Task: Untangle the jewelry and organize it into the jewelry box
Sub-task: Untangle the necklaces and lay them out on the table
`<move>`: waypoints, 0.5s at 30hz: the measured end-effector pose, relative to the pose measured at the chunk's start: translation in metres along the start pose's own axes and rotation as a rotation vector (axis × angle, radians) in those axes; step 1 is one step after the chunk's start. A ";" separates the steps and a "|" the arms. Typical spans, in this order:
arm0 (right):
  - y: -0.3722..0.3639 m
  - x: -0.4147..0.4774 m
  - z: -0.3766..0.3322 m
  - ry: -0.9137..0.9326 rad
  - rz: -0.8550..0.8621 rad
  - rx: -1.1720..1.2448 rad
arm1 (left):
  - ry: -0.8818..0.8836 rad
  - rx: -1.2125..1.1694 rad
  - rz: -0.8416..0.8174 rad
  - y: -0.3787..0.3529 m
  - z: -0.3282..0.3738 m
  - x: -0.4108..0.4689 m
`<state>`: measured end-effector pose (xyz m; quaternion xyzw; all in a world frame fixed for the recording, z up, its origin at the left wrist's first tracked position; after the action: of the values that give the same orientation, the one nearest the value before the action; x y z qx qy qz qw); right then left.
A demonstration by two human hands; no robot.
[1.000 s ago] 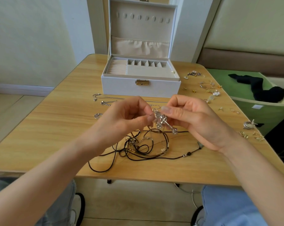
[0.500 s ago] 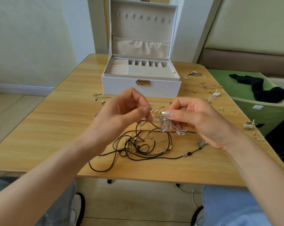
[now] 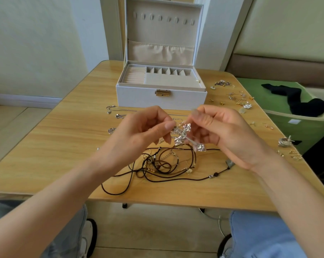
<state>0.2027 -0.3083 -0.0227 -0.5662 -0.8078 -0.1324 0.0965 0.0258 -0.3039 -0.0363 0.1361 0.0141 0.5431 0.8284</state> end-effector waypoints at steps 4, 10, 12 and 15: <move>0.004 -0.002 0.001 -0.066 -0.173 -0.015 | -0.038 -0.002 0.014 0.003 0.001 -0.001; -0.002 -0.002 0.004 -0.043 -0.254 -0.106 | -0.050 0.081 0.008 0.004 0.001 -0.002; -0.001 -0.003 0.004 -0.033 -0.246 -0.123 | -0.036 0.084 0.001 0.003 0.001 -0.003; 0.000 -0.003 0.004 -0.004 -0.236 -0.127 | -0.030 0.099 -0.010 0.004 0.004 -0.004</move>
<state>0.2033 -0.3097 -0.0276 -0.4726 -0.8589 -0.1926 0.0424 0.0211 -0.3064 -0.0322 0.1852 0.0292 0.5357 0.8233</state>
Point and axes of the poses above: each hand's wrist, its own x-axis towards the middle knuckle, its own y-axis out of the back of the hand, z = x × y, the point moved 2 cm from there along x, towards the middle knuckle, and after that the axes turned 12 degrees about y, right-handed, at the moved point
